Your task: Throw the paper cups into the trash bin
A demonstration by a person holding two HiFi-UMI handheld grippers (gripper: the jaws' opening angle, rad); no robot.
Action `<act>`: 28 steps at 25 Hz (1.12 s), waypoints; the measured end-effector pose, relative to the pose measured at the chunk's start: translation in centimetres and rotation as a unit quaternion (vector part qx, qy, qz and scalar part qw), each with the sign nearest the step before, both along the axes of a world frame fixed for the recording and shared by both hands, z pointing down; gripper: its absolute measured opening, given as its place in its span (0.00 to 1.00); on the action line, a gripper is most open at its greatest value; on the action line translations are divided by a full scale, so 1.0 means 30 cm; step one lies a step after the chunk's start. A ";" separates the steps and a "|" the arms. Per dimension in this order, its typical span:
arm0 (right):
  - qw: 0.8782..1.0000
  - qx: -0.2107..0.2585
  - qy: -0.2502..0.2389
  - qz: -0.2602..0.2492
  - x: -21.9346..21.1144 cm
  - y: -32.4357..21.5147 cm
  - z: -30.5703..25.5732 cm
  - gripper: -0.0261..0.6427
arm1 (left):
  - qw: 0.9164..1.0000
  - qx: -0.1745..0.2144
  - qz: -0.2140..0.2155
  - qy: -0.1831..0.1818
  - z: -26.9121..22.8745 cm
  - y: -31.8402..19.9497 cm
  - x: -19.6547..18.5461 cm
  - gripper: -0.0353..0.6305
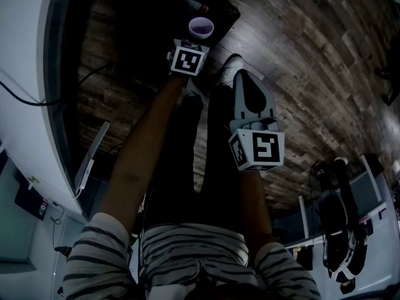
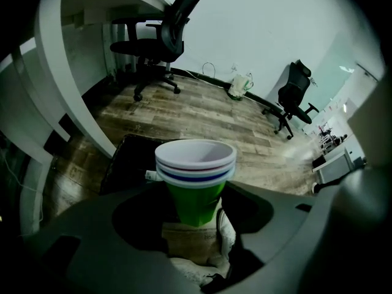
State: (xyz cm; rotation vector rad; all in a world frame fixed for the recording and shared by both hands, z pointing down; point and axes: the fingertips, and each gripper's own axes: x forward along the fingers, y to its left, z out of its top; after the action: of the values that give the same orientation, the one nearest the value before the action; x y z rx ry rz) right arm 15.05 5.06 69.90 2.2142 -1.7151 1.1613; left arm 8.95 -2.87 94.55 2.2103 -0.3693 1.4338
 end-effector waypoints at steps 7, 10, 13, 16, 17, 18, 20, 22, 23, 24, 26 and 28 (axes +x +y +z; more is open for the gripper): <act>1.000 0.003 -0.009 -0.011 -0.043 -0.025 0.022 0.05 | 1.000 0.005 0.012 -0.014 0.066 -0.028 -0.003 0.48; 1.000 0.003 -0.004 -0.017 -0.053 -0.035 0.025 0.05 | 1.000 0.001 0.008 -0.021 0.104 -0.040 -0.017 0.48; 1.000 0.000 -0.003 -0.014 -0.048 -0.031 0.036 0.05 | 0.999 -0.003 0.014 -0.032 0.141 -0.039 -0.028 0.48; 1.000 -0.005 -0.004 -0.012 -0.028 -0.027 0.058 0.05 | 0.999 -0.012 0.011 -0.038 0.178 -0.038 -0.025 0.48; 1.000 -0.007 -0.003 -0.011 -0.021 -0.026 0.064 0.05 | 0.999 -0.016 0.011 -0.039 0.192 -0.034 -0.021 0.48; 1.000 -0.008 -0.002 -0.010 -0.015 -0.024 0.070 0.05 | 0.999 -0.021 0.012 -0.041 0.205 -0.028 -0.018 0.48; 1.000 -0.011 -0.003 -0.006 -0.010 -0.021 0.078 0.05 | 0.998 -0.030 0.015 -0.045 0.220 -0.019 -0.017 0.48; 1.000 -0.012 -0.004 -0.004 -0.014 -0.021 0.083 0.05 | 0.998 -0.033 0.014 -0.046 0.226 -0.022 -0.015 0.48; 1.000 -0.013 -0.004 -0.005 -0.017 -0.021 0.086 0.05 | 0.998 -0.030 0.013 -0.046 0.229 -0.029 -0.015 0.48; 1.000 -0.014 -0.004 -0.005 -0.019 -0.021 0.088 0.05 | 0.999 -0.025 0.013 -0.047 0.230 -0.040 -0.013 0.48; 1.000 -0.015 -0.004 -0.006 -0.019 -0.024 0.093 0.05 | 0.999 -0.020 0.013 -0.046 0.233 -0.056 -0.004 0.48; 1.000 -0.017 -0.004 -0.007 -0.020 -0.032 0.101 0.05 | 0.999 -0.023 0.012 -0.048 0.243 -0.064 0.002 0.48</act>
State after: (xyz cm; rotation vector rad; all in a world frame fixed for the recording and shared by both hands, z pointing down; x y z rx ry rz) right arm 14.46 4.11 72.93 2.1787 -1.6977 1.1887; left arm 9.01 -4.80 101.84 2.1225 -0.3399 1.5485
